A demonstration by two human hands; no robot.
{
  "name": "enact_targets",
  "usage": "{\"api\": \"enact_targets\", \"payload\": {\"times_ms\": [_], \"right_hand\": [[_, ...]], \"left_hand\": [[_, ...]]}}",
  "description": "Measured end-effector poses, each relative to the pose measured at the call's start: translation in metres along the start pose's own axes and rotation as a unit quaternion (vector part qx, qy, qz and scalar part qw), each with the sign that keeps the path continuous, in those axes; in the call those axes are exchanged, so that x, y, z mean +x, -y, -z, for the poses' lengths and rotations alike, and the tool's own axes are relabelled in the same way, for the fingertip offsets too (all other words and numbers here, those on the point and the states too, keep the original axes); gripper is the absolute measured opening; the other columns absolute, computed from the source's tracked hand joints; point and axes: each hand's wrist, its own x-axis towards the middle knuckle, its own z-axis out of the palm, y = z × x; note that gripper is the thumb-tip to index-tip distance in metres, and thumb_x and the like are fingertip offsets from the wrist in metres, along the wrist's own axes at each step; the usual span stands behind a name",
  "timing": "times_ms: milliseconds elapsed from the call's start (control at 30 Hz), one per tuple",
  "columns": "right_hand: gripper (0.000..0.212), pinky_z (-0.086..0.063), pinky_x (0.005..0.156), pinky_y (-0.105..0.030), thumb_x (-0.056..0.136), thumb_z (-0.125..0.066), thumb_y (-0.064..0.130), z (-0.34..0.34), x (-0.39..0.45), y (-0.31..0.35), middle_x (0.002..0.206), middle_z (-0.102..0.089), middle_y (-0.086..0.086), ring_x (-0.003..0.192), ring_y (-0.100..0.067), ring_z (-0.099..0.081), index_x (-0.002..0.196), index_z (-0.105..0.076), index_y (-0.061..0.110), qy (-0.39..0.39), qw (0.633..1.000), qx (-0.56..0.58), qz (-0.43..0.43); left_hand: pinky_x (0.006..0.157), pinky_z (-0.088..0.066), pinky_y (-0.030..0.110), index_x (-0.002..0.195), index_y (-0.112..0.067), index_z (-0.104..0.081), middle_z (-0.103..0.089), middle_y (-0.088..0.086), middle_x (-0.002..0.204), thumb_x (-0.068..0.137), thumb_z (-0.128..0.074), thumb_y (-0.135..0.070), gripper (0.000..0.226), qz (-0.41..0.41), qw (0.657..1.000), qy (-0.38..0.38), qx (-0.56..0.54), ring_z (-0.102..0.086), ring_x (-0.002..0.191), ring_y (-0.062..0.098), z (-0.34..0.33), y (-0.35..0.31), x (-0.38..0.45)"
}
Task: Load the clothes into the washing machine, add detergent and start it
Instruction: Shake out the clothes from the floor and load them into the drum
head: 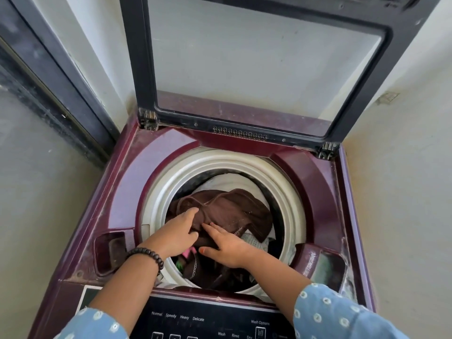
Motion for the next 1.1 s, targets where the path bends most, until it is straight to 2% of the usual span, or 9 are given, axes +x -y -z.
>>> {"api": "enact_targets", "payload": {"times_ms": [67,167,300,433,600,700,833,933,1100], "right_hand": [[0.076,-0.011,0.121,-0.050,0.096,-0.043,0.057,0.002,-0.004,-0.004,0.164,0.000,-0.005,0.151,-0.022,-0.002,0.156,-0.005,0.028,-0.012,0.998,-0.056,-0.024],[0.075,-0.005,0.118,-0.057,0.096,-0.037,0.061,0.011,-0.011,-0.005,0.164,0.007,-0.003,0.150,-0.027,0.007,0.156,-0.004,0.030,-0.051,0.991,-0.118,-0.039],[0.075,0.001,0.117,-0.060,0.096,-0.034,0.062,0.017,-0.017,-0.004,0.163,0.011,-0.005,0.149,-0.030,0.014,0.155,-0.001,0.030,-0.109,0.977,-0.176,-0.043],[0.073,0.004,0.116,-0.062,0.096,-0.032,0.061,0.029,-0.020,0.003,0.162,0.016,-0.007,0.148,-0.031,0.019,0.155,-0.001,0.030,-0.158,0.961,-0.222,-0.035],[0.072,0.007,0.114,-0.065,0.097,-0.031,0.060,0.031,-0.037,0.006,0.162,0.020,-0.008,0.147,-0.032,0.024,0.155,0.000,0.030,-0.205,0.945,-0.250,-0.047],[0.072,0.008,0.113,-0.066,0.097,-0.029,0.061,0.032,-0.050,0.006,0.161,0.020,-0.009,0.146,-0.032,0.025,0.155,0.002,0.030,-0.230,0.934,-0.266,-0.056],[0.071,0.010,0.113,-0.066,0.098,-0.028,0.060,0.036,-0.072,0.003,0.162,0.019,-0.008,0.146,-0.032,0.025,0.155,0.002,0.030,-0.266,0.924,-0.264,-0.073],[0.071,0.013,0.112,-0.066,0.098,-0.028,0.059,0.036,-0.088,-0.004,0.161,0.020,-0.008,0.146,-0.031,0.026,0.155,0.002,0.030,-0.277,0.919,-0.264,-0.094],[0.072,0.015,0.110,-0.067,0.098,-0.031,0.059,0.041,-0.115,-0.014,0.161,0.021,-0.009,0.145,-0.030,0.028,0.155,0.002,0.030,-0.299,0.909,-0.263,-0.119]], "left_hand": [[0.115,-0.027,0.033,0.156,-0.022,-0.009,-0.006,0.004,0.164,0.099,-0.049,-0.026,0.069,-0.005,1.000,0.022,0.016,-0.022,0.148,0.021,-0.003,-0.001,-0.001],[0.122,-0.009,0.047,0.156,-0.022,-0.004,0.016,0.006,0.163,0.099,-0.048,-0.035,0.073,0.006,0.996,0.001,0.093,0.010,0.151,0.022,-0.007,-0.003,0.001],[0.120,0.004,0.050,0.155,-0.021,0.009,0.029,0.008,0.159,0.099,-0.042,-0.047,0.080,0.011,0.985,-0.072,0.157,0.025,0.146,0.023,-0.009,-0.009,0.005],[0.116,0.011,0.055,0.152,-0.021,0.018,0.040,0.005,0.151,0.098,-0.034,-0.056,0.083,-0.003,0.971,-0.112,0.211,0.039,0.135,0.020,-0.005,-0.013,0.009],[0.113,0.014,0.058,0.142,-0.020,0.031,0.045,0.005,0.147,0.098,-0.023,-0.060,0.081,-0.006,0.955,-0.144,0.261,0.042,0.134,0.023,-0.005,-0.017,0.001],[0.113,0.016,0.059,0.142,-0.021,0.031,0.044,0.005,0.148,0.097,-0.021,-0.061,0.080,-0.025,0.950,-0.166,0.264,0.041,0.137,0.024,-0.009,-0.023,-0.005],[0.109,0.026,0.055,0.144,-0.023,0.029,0.046,0.003,0.148,0.094,-0.019,-0.062,0.079,-0.064,0.941,-0.196,0.267,0.051,0.130,0.018,-0.023,-0.042,-0.007],[0.104,0.034,0.051,0.148,-0.023,0.019,0.038,0.002,0.152,0.095,-0.022,-0.058,0.076,-0.099,0.930,-0.229,0.271,0.049,0.131,0.013,-0.036,-0.059,-0.011],[0.104,0.032,0.052,0.149,-0.023,0.016,0.036,0.001,0.153,0.098,-0.026,-0.054,0.074,-0.114,0.926,-0.237,0.272,0.048,0.132,0.012,-0.050,-0.087,-0.017]]}}
